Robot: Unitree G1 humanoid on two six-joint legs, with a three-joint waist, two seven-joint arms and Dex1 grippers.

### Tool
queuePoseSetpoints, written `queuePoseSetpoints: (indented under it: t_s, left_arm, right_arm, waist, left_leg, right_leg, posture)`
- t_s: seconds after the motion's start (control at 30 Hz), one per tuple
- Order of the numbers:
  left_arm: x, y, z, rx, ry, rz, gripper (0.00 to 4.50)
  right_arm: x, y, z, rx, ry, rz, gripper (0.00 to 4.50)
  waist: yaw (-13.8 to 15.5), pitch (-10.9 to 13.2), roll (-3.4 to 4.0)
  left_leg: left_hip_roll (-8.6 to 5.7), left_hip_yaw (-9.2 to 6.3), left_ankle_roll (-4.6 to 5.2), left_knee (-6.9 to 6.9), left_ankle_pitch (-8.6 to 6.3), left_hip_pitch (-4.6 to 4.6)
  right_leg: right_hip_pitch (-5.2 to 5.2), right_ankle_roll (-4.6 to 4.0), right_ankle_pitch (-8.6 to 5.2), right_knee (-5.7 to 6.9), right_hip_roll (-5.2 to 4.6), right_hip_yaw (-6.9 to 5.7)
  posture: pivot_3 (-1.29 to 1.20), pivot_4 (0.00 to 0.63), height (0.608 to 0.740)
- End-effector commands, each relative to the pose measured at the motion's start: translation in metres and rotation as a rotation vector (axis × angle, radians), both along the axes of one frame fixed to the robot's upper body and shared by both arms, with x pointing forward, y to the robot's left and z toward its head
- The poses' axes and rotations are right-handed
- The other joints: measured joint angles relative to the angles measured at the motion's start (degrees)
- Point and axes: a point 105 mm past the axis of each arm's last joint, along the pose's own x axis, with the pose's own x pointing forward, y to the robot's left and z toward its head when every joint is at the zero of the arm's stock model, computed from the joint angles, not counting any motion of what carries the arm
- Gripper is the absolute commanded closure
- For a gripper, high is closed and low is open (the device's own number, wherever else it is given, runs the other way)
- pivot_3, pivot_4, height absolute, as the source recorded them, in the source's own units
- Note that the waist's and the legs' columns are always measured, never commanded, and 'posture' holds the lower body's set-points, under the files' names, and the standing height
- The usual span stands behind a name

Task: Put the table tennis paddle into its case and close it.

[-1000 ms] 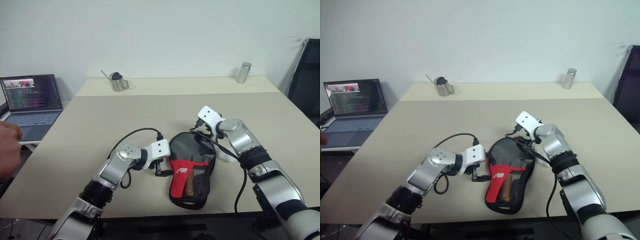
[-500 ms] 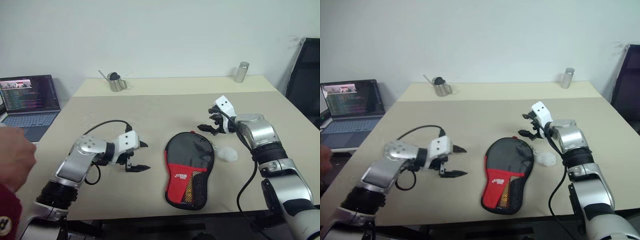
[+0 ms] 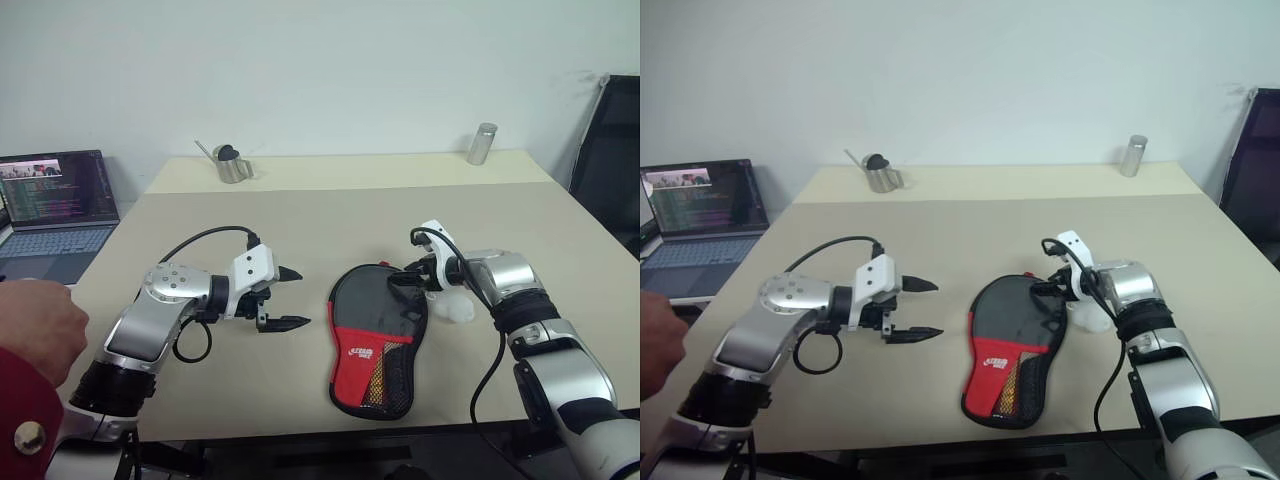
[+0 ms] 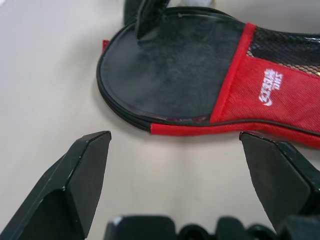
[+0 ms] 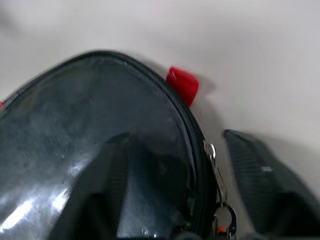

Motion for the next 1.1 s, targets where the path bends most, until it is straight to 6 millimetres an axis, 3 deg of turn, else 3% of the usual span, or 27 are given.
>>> queuePoseSetpoints:
  t_s: [0.03, 0.2, 0.33, 0.57, 0.8, 1.1]
  left_arm:
    - [0.0, -0.003, 0.012, -0.018, -0.05, -0.005, 0.0]
    - [0.001, -0.002, 0.011, -0.016, -0.053, 0.005, 0.0]
    - [0.003, -0.001, 0.009, -0.013, -0.055, 0.01, 0.0]
    - [0.005, -0.005, 0.008, -0.012, -0.063, 0.012, 0.0]
    - [0.002, -0.005, 0.007, -0.009, -0.067, 0.015, 0.0]
    - [0.003, -0.006, 0.009, -0.013, -0.074, 0.015, 0.0]
  right_arm:
    - [0.003, 0.001, 0.007, -0.027, -0.043, 0.016, 2.81]
    - [0.001, 0.012, 0.015, -0.068, -0.094, 0.097, 4.44]
    - [0.001, 0.03, 0.025, -0.109, -0.151, 0.186, 4.48]
    - [0.004, 0.057, 0.023, -0.236, -0.262, 0.341, 4.48]
    - [0.013, 0.059, 0.018, -0.333, -0.325, 0.387, 4.48]
    - [0.018, 0.062, 0.023, -0.318, -0.346, 0.376, 4.48]
  waist:
    - [0.0, 0.0, 0.0]
    - [-0.1, 0.0, 0.0]
    - [-0.7, 0.0, 0.0]
    - [-1.8, 0.0, 0.0]
    - [-1.8, 0.0, 0.0]
    - [-2.1, 0.0, 0.0]
  left_leg:
    - [0.0, 0.01, 0.0, 0.0, 0.0, 0.0]
    - [0.0, 0.01, 0.0, 0.0, 0.0, 0.02]
    - [0.01, 0.01, 0.0, 0.0, 0.0, 0.02]
    - [0.01, 0.03, 0.0, 0.0, 0.0, 0.02]
    - [0.0, 0.03, -0.01, 0.0, 0.0, 0.03]
    - [0.0, 0.03, -0.03, 0.0, 0.01, 0.21]
  right_leg:
    - [0.0, 0.0, 0.0, 0.0, 0.0, 0.01]
    - [0.0, 0.0, 0.0, 0.01, 0.0, 0.0]
    - [0.0, 0.0, 0.0, 0.03, 0.0, 0.0]
    - [-0.07, 0.0, 0.0, 0.08, 0.01, 0.02]
    - [-0.07, 0.0, 0.0, 0.08, 0.01, 0.03]
    - [0.03, -0.03, 0.02, 0.18, 0.01, 0.09]
  posture:
    - [0.0, 0.15, 0.74]
    - [0.0, 0.15, 0.74]
    - [0.0, 0.15, 0.74]
    - [0.0, 0.15, 0.74]
    - [0.0, 0.15, 0.74]
    - [0.0, 0.15, 0.74]
